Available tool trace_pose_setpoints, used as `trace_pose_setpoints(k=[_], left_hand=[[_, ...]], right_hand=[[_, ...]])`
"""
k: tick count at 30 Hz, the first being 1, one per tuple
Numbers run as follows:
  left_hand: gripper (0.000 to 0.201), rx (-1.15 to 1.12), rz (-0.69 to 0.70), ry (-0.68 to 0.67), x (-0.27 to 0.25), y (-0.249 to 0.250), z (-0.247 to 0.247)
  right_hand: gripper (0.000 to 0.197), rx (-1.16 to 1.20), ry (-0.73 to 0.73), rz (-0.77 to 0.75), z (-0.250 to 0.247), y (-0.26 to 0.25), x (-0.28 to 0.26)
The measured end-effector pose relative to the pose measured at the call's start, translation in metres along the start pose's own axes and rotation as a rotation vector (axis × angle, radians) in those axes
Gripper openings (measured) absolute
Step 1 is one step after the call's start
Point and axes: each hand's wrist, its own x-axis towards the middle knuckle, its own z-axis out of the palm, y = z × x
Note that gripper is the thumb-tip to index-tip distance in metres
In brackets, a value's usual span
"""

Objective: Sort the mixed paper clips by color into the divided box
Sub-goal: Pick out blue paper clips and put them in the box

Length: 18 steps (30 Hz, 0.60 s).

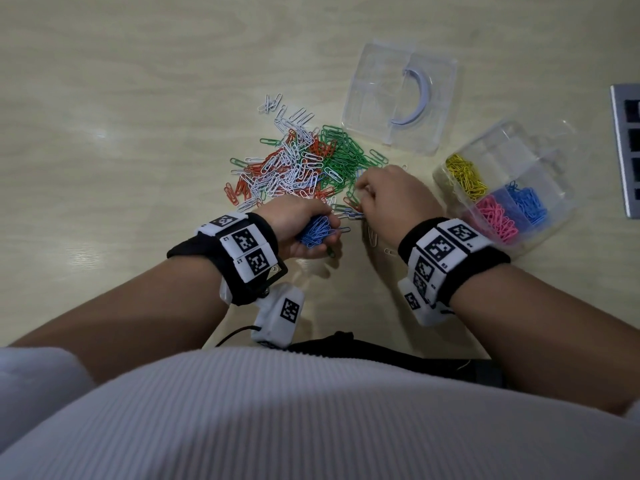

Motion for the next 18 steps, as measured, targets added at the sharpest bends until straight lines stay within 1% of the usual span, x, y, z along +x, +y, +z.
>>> trace_pose_setpoints(k=[2,3,6,10,13,18], left_hand=[[0.028,0.001,-0.002,0.008,0.0,-0.001,0.0],[0.027,0.0,-0.004,0.012,-0.001,-0.001,0.0],[0.027,-0.002,-0.011,0.017,-0.002,0.0,0.001],[0.026,0.004,0.009,0.045,-0.003,0.001,-0.001],[0.025,0.008,0.003,0.051,-0.002,0.0,-0.002],[0.027,0.019,-0.006,0.045,0.0,0.001,-0.001]], right_hand=[[0.021,0.03,0.051,0.086,-0.001,0.003,0.008],[0.021,0.017,0.054,0.1,0.0,0.004,0.012],[0.025,-0.019,0.029,0.092,0.002,0.003,0.022],[0.02,-0.07,0.009,0.106,0.002,0.005,0.028],[0.02,-0.09,-0.019,0.134,-0.001,0.005,0.03],[0.024,-0.137,-0.107,0.182,-0.005,-0.002,0.035]])
